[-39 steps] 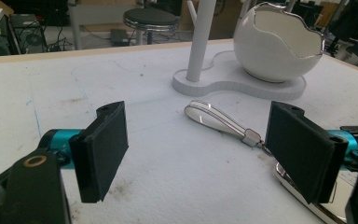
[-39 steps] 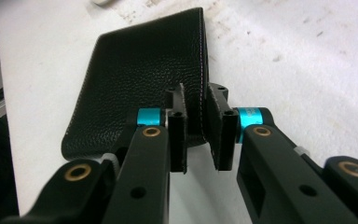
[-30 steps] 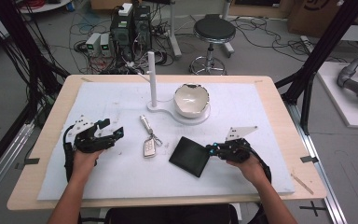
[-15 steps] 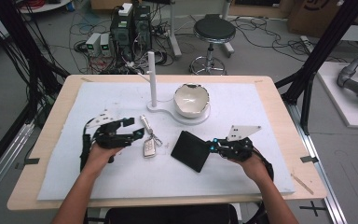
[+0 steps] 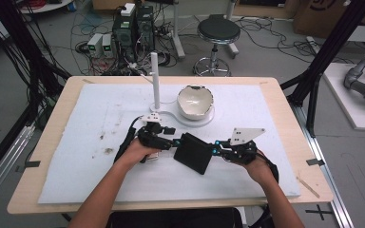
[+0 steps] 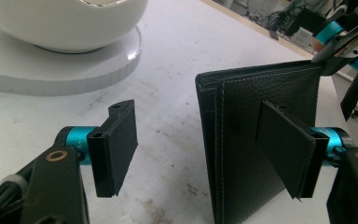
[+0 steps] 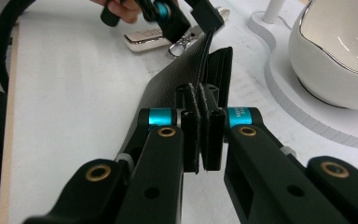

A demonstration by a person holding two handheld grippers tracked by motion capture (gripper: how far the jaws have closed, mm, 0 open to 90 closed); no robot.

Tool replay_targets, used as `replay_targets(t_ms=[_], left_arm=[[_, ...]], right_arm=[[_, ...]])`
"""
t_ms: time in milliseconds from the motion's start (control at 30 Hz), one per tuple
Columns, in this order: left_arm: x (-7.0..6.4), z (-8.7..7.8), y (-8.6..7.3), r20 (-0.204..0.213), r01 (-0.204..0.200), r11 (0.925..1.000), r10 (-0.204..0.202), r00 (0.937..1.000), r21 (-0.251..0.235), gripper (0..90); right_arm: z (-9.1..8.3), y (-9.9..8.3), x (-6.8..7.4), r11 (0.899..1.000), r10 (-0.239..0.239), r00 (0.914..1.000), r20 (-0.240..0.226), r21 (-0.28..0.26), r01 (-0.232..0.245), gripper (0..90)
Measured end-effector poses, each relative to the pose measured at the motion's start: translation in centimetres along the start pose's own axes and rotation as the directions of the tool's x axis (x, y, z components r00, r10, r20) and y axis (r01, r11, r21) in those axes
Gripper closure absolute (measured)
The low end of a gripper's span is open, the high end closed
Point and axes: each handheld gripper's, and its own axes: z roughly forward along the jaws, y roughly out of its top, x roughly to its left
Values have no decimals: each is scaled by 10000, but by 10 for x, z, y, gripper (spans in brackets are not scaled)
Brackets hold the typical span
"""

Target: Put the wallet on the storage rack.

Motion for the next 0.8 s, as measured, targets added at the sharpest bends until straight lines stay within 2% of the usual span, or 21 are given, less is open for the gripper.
replay_targets(t_ms=[133,233,333,433,500,633,733,767,800], left_arm=[[1,8,0,605,45,10000,-46,9982,20,312],[-3,13,0,930,-215,9997,202,9955,125,336],[-6,14,1,1162,-551,9984,534,9918,117,428],[-9,12,3,1112,-754,9970,733,9911,146,497],[-9,9,4,975,-874,9962,869,9914,10,595],[-8,1,4,1090,-930,9948,971,9893,-422,732],[-10,-2,4,1153,-1096,9923,1157,9866,-585,762],[-11,-3,3,1179,-1173,9909,1244,9852,-655,768],[-12,-3,3,1206,-1219,9896,1305,9841,-764,770]], right_arm=[[0,0,0,10000,-51,9999,-112,-35,51,893],[0,1,0,10000,-41,9999,-109,-74,40,893],[0,1,0,9999,-102,9999,-122,-73,101,893],[0,1,0,9999,-89,9999,-125,-59,88,892],[0,0,0,10000,-85,9999,-82,1,85,892],[-1,-1,-2,9998,199,9998,64,-56,-199,879],[-1,-2,-4,9990,444,9988,203,17,-445,856],[0,-3,-5,9988,495,9985,216,20,-496,831],[0,-3,-5,9985,555,9983,191,25,-555,754]])
